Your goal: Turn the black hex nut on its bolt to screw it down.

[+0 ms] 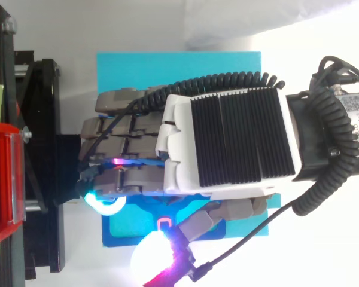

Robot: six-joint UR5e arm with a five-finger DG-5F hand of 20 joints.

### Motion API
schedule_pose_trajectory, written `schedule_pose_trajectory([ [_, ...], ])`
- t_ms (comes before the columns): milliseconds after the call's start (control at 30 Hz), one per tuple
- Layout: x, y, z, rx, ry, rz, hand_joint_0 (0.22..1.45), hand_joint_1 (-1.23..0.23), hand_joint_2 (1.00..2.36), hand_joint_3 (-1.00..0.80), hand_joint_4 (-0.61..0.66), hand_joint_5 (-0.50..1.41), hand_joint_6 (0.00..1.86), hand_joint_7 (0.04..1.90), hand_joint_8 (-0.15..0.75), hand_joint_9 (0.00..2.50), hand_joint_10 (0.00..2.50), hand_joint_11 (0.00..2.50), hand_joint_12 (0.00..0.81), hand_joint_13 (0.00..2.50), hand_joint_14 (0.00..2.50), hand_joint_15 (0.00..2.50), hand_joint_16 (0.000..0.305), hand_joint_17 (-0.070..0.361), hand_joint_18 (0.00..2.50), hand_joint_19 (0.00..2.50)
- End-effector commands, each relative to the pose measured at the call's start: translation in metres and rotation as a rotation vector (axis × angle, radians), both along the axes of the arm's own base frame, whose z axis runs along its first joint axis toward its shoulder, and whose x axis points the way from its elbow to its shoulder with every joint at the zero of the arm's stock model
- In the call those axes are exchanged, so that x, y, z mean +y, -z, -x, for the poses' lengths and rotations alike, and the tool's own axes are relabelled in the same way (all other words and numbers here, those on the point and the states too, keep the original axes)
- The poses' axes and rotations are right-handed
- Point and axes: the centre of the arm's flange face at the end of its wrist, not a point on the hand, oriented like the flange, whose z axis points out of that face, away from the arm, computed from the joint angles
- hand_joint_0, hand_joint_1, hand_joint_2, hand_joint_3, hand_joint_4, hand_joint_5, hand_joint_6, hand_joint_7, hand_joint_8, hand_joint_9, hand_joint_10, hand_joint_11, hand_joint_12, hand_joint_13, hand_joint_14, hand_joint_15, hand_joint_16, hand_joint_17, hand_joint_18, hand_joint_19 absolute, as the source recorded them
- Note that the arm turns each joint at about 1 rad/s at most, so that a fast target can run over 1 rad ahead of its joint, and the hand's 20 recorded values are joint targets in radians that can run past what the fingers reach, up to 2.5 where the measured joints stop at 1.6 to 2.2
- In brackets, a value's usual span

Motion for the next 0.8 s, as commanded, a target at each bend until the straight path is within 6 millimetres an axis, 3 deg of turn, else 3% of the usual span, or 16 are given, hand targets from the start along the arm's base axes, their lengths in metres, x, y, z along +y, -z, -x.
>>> schedule_pose_trajectory([
  [0,-0.001,0.000,0.001,0.002,-0.007,0.004,0.47,-0.27,1.00,-0.50,0.31,-0.22,0.77,0.67,0.321,0.49,0.01,0.33,0.335,0.51,0.00,0.07,0.040,0.090,0.37,0.03],
  [767,-0.018,0.010,0.014,0.100,-0.025,0.077,0.47,-0.28,1.00,-0.50,0.32,-0.23,0.79,0.66,0.330,0.51,0.01,0.37,0.335,0.55,0.00,0.09,0.040,0.089,0.41,0.04],
])
